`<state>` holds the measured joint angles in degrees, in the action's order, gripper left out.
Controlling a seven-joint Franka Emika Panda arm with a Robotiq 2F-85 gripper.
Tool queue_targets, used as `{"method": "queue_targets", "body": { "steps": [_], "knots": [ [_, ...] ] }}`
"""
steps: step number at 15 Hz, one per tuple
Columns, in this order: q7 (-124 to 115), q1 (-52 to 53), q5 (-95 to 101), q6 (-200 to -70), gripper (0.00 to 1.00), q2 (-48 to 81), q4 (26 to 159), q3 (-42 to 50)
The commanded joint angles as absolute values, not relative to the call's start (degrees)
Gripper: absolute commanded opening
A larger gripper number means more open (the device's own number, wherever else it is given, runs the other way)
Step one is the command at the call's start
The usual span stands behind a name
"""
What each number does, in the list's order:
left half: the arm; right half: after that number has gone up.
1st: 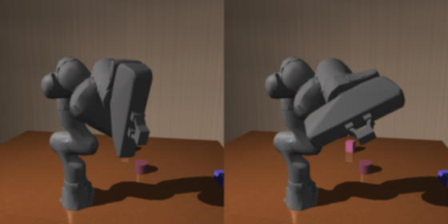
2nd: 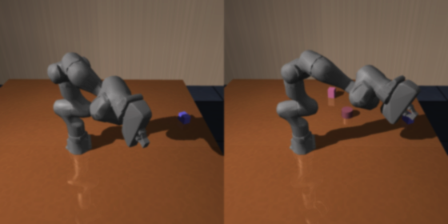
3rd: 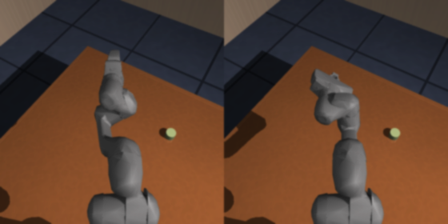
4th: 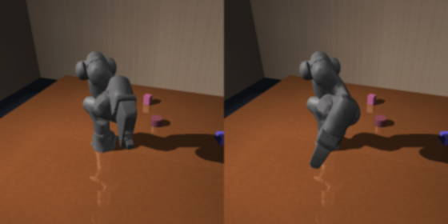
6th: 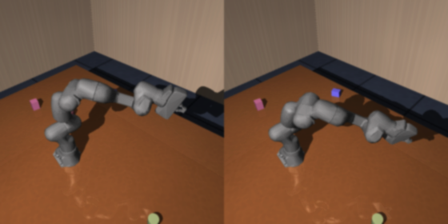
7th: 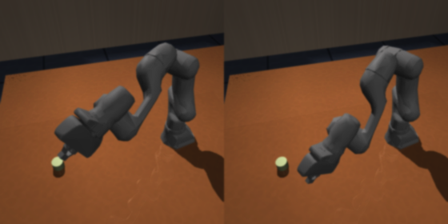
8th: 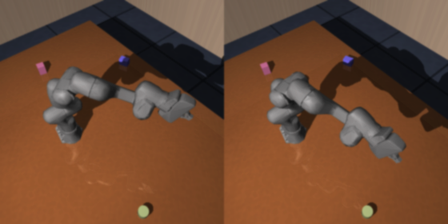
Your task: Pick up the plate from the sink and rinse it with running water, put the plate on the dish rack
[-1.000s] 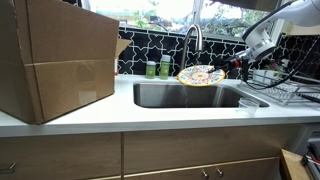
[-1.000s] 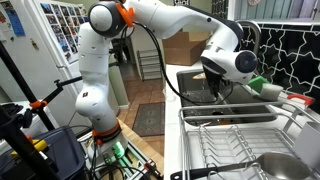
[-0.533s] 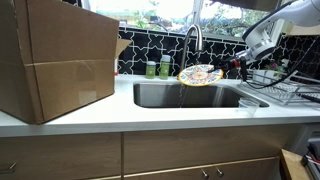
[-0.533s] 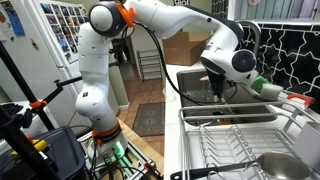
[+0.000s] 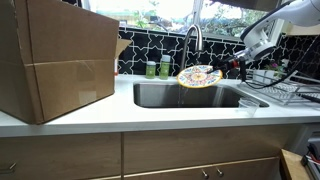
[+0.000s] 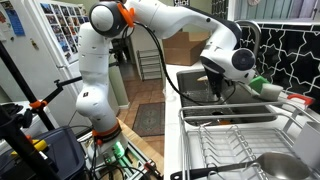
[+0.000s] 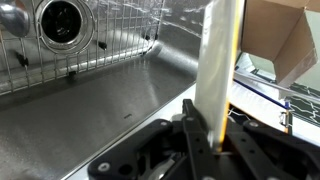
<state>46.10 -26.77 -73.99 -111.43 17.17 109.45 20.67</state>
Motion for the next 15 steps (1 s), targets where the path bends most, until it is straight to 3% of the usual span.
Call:
{"method": "queue_targets", "body": {
  "steps": [1, 10, 15],
  "knots": [
    [46.18, -27.38, -71.38, -106.41, 0.03, 16.16, 109.64, 20.82],
    [40.67, -26.37, -74.97, -117.18, 0.03, 16.41, 109.69, 20.95],
    [41.37, -26.77, -71.45, -113.47, 0.03, 15.96, 109.88, 20.54]
  ]
}}
